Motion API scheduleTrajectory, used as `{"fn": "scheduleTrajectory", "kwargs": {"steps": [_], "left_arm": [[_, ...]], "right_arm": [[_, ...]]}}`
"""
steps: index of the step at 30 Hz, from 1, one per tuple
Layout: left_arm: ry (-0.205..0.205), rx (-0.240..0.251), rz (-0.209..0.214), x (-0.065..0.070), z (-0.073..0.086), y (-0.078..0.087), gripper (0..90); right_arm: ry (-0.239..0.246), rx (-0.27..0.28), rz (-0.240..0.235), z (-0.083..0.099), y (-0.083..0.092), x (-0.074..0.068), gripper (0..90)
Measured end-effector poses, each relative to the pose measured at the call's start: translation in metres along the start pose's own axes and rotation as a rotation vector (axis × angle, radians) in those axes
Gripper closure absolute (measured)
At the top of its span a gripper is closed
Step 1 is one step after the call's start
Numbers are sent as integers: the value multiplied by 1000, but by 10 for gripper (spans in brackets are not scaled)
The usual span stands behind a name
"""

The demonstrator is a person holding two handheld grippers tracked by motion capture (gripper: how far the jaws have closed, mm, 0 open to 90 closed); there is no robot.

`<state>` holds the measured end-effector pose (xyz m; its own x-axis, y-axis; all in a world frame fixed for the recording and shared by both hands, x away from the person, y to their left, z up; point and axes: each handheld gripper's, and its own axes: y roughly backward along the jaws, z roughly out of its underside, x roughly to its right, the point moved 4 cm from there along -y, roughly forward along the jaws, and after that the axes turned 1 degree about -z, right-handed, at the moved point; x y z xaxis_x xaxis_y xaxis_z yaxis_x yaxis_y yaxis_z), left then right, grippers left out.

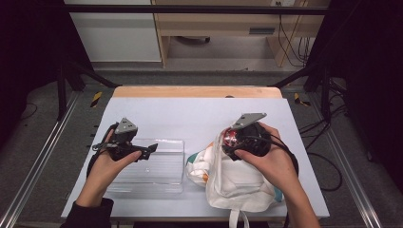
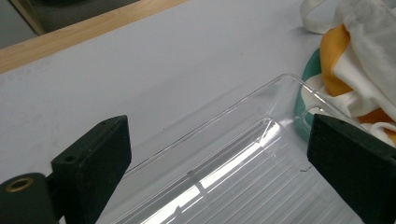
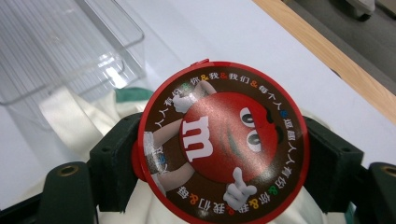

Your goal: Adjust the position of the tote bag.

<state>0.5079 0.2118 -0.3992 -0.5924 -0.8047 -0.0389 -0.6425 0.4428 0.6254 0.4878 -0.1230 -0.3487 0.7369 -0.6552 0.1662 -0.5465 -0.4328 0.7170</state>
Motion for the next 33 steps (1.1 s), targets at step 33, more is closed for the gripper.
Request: {"fn": "scheduleTrajectory", "kwargs": {"steps": [33], "left_arm": [[58,-3,-91,-37,12,16,55]], "right_arm": [[127,76,-150,-82,-65,-57,241]]}}
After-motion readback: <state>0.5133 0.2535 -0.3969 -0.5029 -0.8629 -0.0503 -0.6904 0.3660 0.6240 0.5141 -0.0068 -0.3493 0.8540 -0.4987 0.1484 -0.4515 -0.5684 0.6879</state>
